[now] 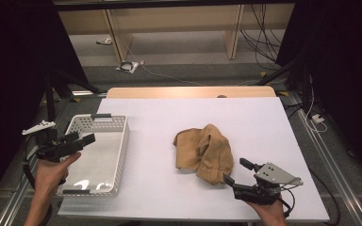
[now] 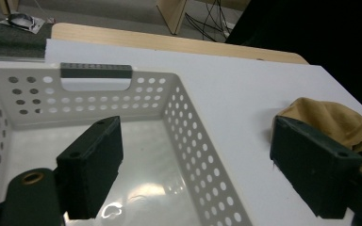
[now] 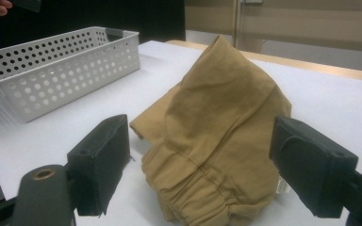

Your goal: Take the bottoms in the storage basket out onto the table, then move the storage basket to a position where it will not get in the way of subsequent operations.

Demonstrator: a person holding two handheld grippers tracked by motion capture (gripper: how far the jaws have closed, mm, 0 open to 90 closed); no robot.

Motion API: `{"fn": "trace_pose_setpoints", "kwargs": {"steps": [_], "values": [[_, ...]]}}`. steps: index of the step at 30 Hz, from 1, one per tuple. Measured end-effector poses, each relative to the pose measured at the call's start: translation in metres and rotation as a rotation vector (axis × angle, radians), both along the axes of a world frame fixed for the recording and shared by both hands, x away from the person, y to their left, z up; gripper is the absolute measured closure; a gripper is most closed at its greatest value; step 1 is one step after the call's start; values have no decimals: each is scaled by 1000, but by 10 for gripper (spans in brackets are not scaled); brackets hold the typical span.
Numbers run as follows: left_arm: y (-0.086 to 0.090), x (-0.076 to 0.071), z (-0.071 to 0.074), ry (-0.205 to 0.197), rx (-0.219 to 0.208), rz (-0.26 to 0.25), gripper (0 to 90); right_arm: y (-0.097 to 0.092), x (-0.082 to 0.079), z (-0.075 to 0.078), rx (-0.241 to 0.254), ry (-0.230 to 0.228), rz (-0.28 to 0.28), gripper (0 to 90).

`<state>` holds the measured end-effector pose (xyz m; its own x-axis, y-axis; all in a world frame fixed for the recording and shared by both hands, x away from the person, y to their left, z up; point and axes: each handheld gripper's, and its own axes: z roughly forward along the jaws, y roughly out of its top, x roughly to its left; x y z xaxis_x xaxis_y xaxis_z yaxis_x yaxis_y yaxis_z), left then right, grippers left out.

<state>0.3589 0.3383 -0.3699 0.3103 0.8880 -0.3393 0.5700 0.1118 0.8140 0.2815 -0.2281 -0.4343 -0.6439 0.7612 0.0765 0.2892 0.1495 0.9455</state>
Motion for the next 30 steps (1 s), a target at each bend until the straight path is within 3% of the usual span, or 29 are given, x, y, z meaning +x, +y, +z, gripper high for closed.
{"fn": "trace_pose_setpoints", "kwargs": {"steps": [11,23,27,30], "values": [[20,-2,-2,5,26,53,177,0,0,0,3,-8,1,219],[37,-1,-10,56,40,95,181,-1,0,0,-3,-1,0,218],[39,0,-13,81,86,113,185,-1,0,0,-1,-2,3,219],[41,0,-14,90,88,115,191,0,0,1,3,-9,4,219]]}}
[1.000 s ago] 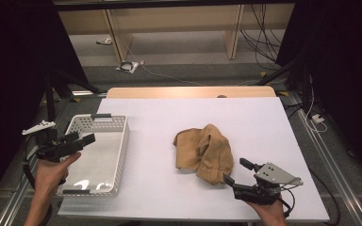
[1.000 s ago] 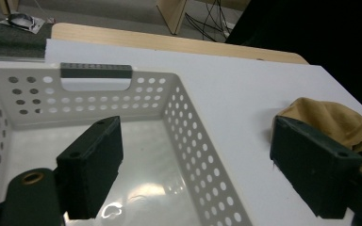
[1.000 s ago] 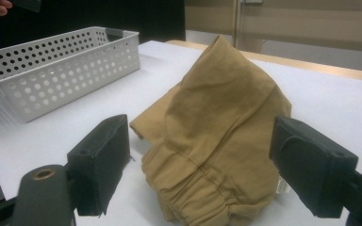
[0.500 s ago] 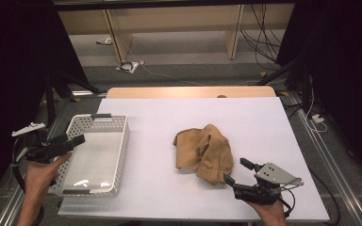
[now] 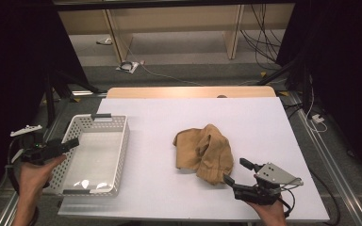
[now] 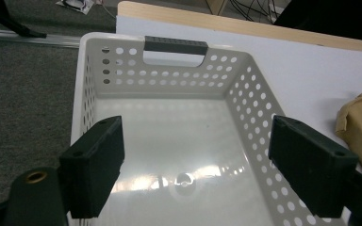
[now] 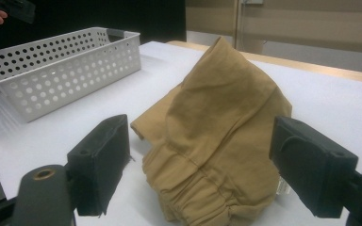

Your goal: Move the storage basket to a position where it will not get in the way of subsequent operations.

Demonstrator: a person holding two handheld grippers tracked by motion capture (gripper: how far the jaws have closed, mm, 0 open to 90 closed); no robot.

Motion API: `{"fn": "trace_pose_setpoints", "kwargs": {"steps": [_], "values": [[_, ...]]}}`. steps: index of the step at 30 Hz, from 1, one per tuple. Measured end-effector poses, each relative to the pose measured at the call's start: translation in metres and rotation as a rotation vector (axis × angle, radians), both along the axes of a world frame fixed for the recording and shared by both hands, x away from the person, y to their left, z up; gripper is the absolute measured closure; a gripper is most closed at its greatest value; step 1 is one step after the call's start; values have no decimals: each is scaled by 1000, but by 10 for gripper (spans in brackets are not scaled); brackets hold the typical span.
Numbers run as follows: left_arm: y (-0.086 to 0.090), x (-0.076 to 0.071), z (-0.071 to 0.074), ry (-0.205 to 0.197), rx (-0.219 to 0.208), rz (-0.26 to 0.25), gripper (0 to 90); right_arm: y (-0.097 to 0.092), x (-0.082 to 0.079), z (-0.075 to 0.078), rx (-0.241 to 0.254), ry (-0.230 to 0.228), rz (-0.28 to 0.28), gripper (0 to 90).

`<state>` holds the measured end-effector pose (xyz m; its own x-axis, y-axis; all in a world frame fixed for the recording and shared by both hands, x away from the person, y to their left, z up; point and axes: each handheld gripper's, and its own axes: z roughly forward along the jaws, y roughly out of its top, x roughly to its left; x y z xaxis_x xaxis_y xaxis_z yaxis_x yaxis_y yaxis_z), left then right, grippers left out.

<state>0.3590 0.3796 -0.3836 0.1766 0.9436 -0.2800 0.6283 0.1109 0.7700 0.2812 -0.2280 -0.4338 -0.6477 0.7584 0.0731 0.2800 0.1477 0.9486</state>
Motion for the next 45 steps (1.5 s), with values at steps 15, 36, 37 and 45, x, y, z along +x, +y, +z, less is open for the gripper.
{"fn": "trace_pose_setpoints", "kwargs": {"steps": [15,36,37,45], "values": [[11,-3,-3,65,111,57,303,3,-1,1,-14,-1,4,219],[27,0,-21,202,199,141,598,3,-1,1,-20,2,5,219],[28,0,-22,208,199,143,609,3,-1,1,-19,2,4,219],[30,1,-27,242,206,141,723,3,-1,1,-21,2,5,219]]}}
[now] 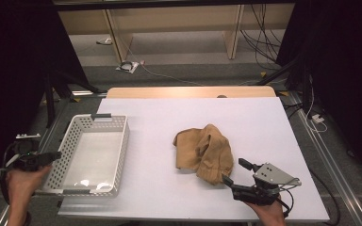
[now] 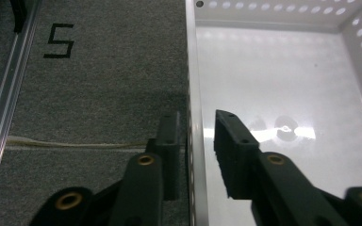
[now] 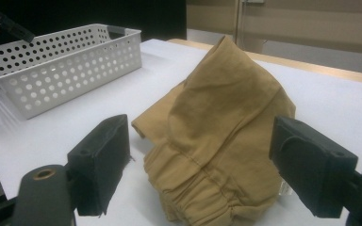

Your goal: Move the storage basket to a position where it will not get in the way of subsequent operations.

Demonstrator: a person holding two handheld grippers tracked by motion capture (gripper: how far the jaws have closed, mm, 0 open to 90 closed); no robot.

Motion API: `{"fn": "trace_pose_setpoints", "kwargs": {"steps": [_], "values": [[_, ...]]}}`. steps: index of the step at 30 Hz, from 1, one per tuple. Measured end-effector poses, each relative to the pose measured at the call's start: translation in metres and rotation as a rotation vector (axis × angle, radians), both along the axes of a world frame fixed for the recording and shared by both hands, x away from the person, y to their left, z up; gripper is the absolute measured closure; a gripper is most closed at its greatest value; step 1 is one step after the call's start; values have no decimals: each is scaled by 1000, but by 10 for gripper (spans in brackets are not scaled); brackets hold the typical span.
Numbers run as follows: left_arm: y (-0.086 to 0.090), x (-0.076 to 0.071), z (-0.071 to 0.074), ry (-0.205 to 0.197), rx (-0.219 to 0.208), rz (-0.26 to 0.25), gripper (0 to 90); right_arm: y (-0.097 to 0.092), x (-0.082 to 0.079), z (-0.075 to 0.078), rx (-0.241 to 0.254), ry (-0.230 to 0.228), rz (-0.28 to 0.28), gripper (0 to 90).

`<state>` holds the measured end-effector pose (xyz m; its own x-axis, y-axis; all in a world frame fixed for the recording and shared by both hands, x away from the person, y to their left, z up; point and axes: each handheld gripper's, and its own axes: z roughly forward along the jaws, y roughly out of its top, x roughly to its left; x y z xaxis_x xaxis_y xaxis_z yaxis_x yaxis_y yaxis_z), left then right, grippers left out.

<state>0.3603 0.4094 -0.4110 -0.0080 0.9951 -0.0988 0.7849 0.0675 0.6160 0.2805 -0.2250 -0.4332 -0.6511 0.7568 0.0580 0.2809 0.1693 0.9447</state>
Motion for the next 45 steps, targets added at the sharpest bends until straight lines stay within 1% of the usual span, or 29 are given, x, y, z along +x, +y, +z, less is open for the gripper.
{"fn": "trace_pose_setpoints", "kwargs": {"steps": [4,5,6,7,10,14,17,19,25,27,33,37,40,43,45], "values": [[-1,1,-2,11,7,-5,793,0,0,0,-3,3,2,220],[-2,1,-3,17,12,-2,808,0,0,0,-5,3,2,220],[-2,2,-4,24,25,-5,828,0,0,0,-5,3,2,220],[-3,2,-4,21,20,0,833,0,0,0,-5,3,2,220],[-3,2,-4,25,20,9,839,0,0,0,-5,3,3,220],[-2,2,-5,18,-24,31,845,1,0,0,-5,1,4,220],[-3,3,-5,15,-35,36,846,1,0,0,-4,1,3,220],[-4,4,-5,17,-30,35,846,1,0,0,-4,4,3,220],[-10,8,-6,4,-45,38,847,2,0,0,-5,1,4,220],[-11,9,-6,5,-42,30,847,2,0,-1,-7,0,5,220],[-15,14,-6,5,-64,28,848,2,0,-1,-5,0,5,221],[-20,17,-6,9,-65,22,848,2,0,-1,-6,0,5,221],[-23,20,-6,3,-65,20,848,2,0,-1,-5,2,5,220],[-25,22,-7,3,-71,15,847,2,0,-1,-5,2,6,221],[-27,23,-7,0,-83,15,847,2,0,-1,-2,2,6,221]]}}
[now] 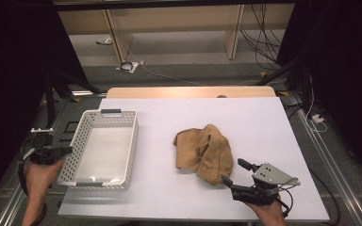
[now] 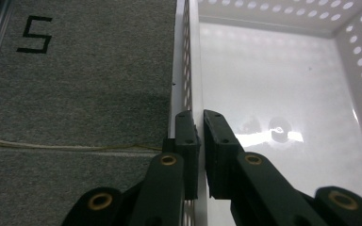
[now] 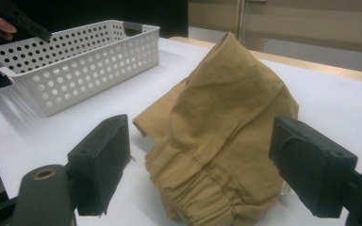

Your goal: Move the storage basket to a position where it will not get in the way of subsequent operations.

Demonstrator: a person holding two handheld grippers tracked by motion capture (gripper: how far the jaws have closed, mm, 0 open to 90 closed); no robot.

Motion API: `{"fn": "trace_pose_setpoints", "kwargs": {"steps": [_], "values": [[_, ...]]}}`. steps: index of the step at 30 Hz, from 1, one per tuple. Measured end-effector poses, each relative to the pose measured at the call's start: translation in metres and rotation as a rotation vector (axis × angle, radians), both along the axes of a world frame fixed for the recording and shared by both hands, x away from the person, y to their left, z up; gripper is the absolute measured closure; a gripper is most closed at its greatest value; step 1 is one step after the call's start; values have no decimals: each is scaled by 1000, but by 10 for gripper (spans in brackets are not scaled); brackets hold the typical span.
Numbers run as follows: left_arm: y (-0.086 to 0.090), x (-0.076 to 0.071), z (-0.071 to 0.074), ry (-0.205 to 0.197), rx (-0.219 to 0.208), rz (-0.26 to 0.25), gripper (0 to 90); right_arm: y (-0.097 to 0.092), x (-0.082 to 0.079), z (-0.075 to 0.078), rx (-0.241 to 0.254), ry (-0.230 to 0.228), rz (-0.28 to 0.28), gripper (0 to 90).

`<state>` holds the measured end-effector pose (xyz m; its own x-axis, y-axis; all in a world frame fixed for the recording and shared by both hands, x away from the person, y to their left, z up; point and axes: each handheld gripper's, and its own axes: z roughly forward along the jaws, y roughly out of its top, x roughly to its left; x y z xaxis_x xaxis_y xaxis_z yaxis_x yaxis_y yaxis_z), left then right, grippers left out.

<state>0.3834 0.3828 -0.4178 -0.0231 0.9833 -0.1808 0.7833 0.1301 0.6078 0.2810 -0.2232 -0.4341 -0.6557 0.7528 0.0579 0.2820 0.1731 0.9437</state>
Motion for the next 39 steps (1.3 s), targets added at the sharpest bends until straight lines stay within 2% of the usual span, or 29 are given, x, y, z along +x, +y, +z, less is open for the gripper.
{"fn": "trace_pose_setpoints", "kwargs": {"steps": [14,23,26,29,31,35,39], "values": [[-13,5,-1,-10,-18,-24,845,0,1,0,-5,4,1,220],[-17,5,-1,-8,-12,-38,836,0,0,0,-7,8,1,221],[-18,6,0,-3,-37,-51,758,0,1,-1,-9,8,4,220],[-22,5,4,-21,-33,-57,641,1,1,-1,-6,11,6,220],[-25,5,7,-30,-25,-77,563,1,1,-1,-5,14,6,219],[-33,4,13,-45,1,-85,410,1,1,-2,-7,16,9,219],[-39,3,18,-64,26,-98,310,1,1,-2,-11,20,11,219]]}}
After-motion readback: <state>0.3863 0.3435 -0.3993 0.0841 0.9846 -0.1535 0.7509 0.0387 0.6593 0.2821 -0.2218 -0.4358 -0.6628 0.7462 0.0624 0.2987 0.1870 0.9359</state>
